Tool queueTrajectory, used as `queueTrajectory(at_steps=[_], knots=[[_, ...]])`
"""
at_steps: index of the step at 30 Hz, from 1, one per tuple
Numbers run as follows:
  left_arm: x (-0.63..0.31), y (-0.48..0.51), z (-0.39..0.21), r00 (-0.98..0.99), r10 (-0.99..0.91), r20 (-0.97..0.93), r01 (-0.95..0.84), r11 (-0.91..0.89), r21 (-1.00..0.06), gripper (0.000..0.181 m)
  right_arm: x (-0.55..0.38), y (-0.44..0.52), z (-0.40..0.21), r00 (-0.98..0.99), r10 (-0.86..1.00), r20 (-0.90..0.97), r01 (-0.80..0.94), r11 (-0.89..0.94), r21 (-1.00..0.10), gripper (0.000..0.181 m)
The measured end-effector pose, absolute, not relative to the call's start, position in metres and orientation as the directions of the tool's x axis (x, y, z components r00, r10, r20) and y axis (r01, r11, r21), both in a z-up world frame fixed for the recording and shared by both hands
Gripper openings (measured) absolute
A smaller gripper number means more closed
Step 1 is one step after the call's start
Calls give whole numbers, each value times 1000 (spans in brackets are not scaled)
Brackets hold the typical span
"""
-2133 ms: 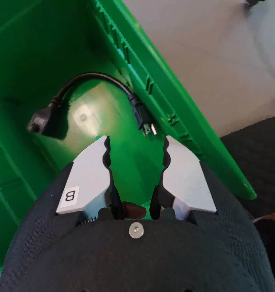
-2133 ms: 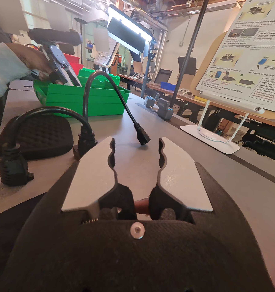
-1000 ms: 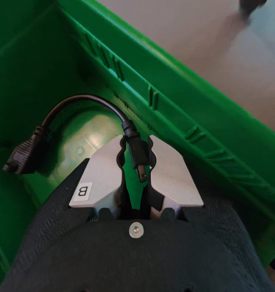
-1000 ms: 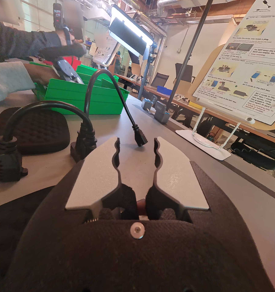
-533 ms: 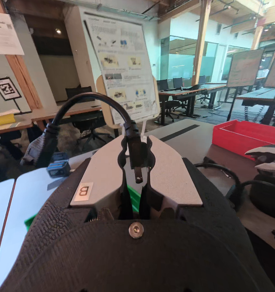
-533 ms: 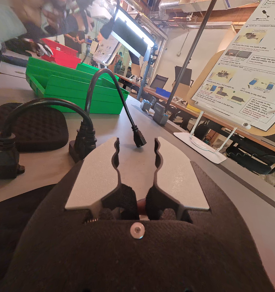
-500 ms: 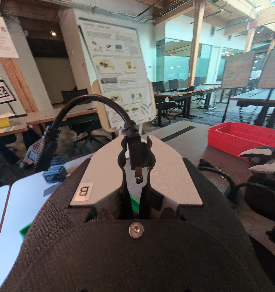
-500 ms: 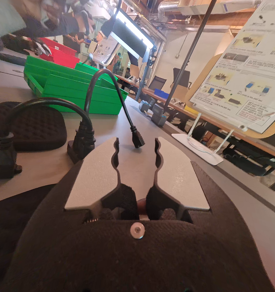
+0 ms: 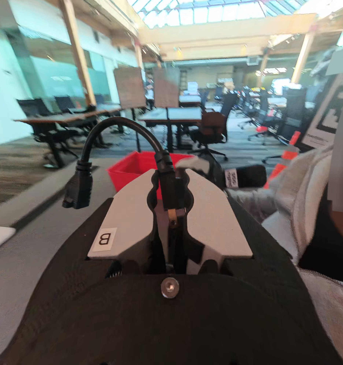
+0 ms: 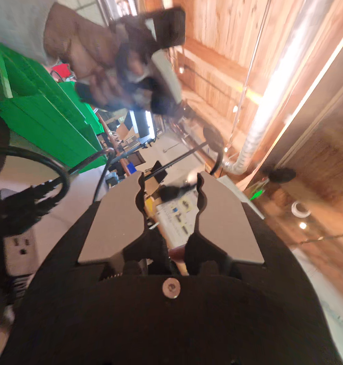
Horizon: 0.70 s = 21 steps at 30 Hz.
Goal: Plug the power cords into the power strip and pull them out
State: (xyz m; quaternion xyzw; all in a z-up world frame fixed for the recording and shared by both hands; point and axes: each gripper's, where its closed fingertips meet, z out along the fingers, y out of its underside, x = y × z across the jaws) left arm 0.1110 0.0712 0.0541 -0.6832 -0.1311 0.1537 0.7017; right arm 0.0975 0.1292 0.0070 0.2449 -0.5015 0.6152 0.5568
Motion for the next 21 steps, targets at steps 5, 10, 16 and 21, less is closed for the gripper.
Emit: queueTrajectory(at_steps=[5,10,16,21], knots=[[122,121,-2,963,258,79,119,-144,-982,23,119,121,10,-15,226,974,-976,207,-63,52],[127,133,-20,969,223,104,159,-244,-957,23,120,108,-14,-20,22,1000,-958,286,-26,24],[136,119,-16,968,231,-97,-40,-239,-970,51,115,106,-20,-283,-7,959,-919,290,-269,23],[125,102,-22,766,369,-527,-354,-441,-825,51,101,102,-25,-478,-13,878,-839,304,-452,23]])
